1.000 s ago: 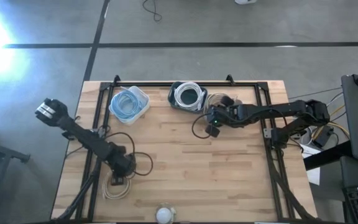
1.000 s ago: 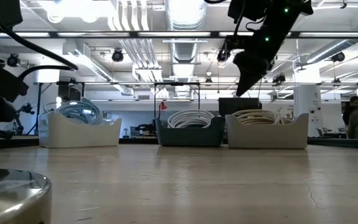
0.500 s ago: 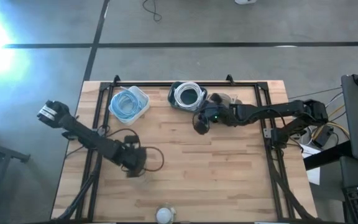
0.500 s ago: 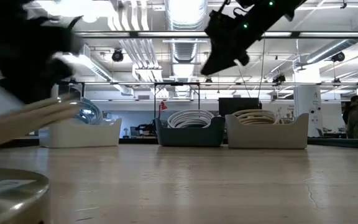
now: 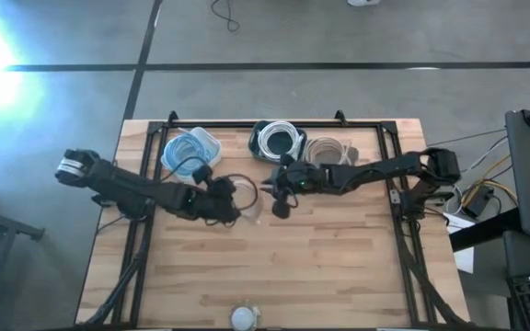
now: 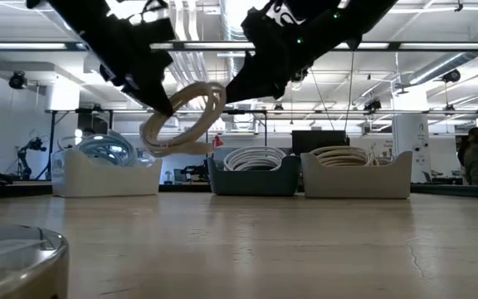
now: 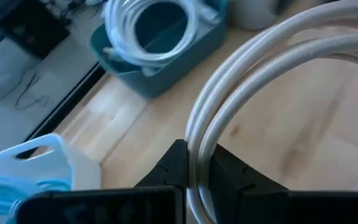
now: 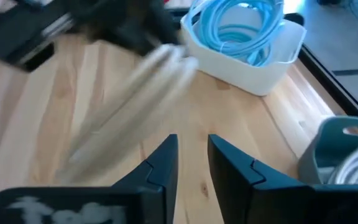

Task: Pick & Place USB Port
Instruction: Put the brown charger cable into the brown bin

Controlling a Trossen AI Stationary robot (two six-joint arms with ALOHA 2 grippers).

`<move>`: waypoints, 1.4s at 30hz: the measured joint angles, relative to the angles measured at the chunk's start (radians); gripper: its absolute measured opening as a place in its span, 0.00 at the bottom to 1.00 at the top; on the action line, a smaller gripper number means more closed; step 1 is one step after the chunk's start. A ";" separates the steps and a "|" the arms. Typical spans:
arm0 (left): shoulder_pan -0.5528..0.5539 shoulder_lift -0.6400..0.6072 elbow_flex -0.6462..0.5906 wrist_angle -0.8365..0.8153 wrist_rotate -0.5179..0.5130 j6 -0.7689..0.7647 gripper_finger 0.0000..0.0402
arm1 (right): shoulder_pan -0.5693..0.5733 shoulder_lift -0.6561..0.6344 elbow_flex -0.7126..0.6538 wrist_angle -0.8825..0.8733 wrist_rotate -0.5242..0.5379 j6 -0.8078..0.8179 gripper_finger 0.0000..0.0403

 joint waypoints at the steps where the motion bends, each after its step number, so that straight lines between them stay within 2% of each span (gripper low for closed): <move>1: 0.018 0.004 -0.001 -0.001 0.002 0.000 0.09 | 0.002 0.012 0.012 -0.011 0.000 -0.022 0.22; 3: 0.047 0.012 -0.001 -0.001 0.017 0.000 0.09 | 0.004 0.031 0.039 -0.053 0.011 -0.058 0.25; 10: 0.086 0.057 -0.003 -0.002 0.010 0.018 0.09 | 0.004 0.049 0.105 -0.173 0.153 -0.051 0.35; 19: 0.112 0.113 0.000 0.013 -0.084 0.009 0.09 | 0.005 0.055 0.130 -0.179 0.158 0.010 0.46; 23: 0.112 0.127 0.010 0.079 -0.105 0.008 0.09 | 0.005 0.070 0.130 -0.154 0.158 0.016 0.49; 28: 0.112 0.133 0.020 0.183 -0.098 0.046 0.09 | 0.004 0.083 0.124 -0.111 0.171 -0.018 0.50; 34: 0.111 0.133 0.026 0.192 -0.047 0.052 0.09 | 0.005 0.083 0.119 -0.113 0.328 -0.056 0.50; 37: 0.109 0.133 0.026 0.193 0.013 0.050 0.09 | 0.004 0.083 0.116 -0.116 0.334 -0.076 0.50; 42: 0.099 0.133 0.026 0.217 0.020 0.059 0.09 | 0.004 0.081 0.113 -0.173 0.338 -0.074 0.46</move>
